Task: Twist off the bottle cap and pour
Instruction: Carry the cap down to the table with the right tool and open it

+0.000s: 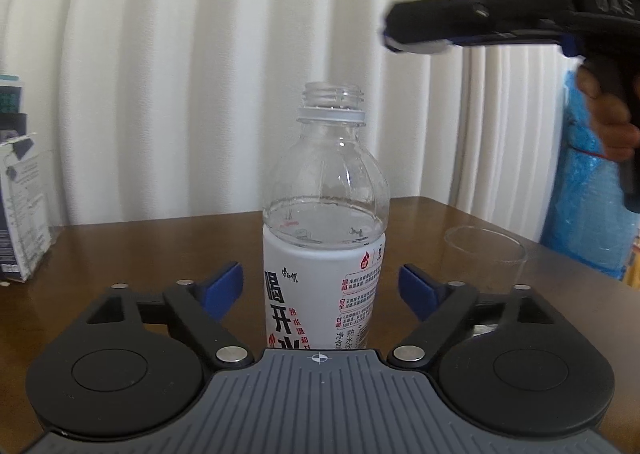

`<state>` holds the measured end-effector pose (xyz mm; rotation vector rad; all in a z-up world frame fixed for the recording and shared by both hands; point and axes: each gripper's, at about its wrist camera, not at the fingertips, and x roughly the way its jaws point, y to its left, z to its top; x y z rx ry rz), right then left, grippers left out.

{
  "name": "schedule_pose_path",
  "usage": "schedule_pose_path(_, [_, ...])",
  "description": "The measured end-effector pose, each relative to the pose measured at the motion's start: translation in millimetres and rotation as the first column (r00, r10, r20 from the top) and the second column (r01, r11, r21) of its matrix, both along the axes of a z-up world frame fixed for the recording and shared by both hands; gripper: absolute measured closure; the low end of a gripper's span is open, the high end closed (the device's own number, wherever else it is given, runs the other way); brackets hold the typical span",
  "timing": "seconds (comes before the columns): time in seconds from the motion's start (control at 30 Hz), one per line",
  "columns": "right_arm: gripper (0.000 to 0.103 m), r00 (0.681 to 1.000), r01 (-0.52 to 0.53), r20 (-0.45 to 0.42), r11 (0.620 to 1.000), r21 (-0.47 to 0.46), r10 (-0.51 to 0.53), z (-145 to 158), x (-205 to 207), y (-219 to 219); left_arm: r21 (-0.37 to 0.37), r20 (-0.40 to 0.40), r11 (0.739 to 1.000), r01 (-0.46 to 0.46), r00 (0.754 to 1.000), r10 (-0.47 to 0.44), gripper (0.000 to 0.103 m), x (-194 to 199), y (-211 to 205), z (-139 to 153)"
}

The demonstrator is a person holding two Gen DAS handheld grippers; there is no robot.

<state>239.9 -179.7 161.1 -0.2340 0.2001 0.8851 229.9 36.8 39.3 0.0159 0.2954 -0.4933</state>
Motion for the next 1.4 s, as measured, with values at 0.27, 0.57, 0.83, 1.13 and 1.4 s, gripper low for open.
schedule_pose_path(0.27, [0.071,0.995,0.098,-0.02,0.994,0.046,-0.097,-13,-41,-14,0.026,-0.009,0.995,-0.101,0.995,0.101,0.0,-23,-9,6])
schedule_pose_path(0.57, [0.071,0.983,0.184,-0.009,0.98,0.078,-0.184,-26,-91,-20,0.048,0.015,0.983,-0.175,0.985,0.174,0.0,-62,-21,21])
schedule_pose_path(0.83, [0.071,0.95,0.312,-0.05,0.948,0.056,-0.31,-59,-124,-32,0.033,0.011,0.981,-0.193,0.981,0.193,0.0,-94,-25,24])
schedule_pose_path(1.13, [0.071,0.888,0.449,-0.134,0.892,0.041,-0.441,-104,-137,-44,0.034,0.016,0.98,-0.197,0.98,0.197,0.0,-128,-31,18])
schedule_pose_path(1.4, [0.071,0.844,0.516,-0.176,0.857,0.011,-0.506,-123,-138,-46,0.024,0.009,0.98,-0.2,0.98,0.199,0.0,-150,-31,13])
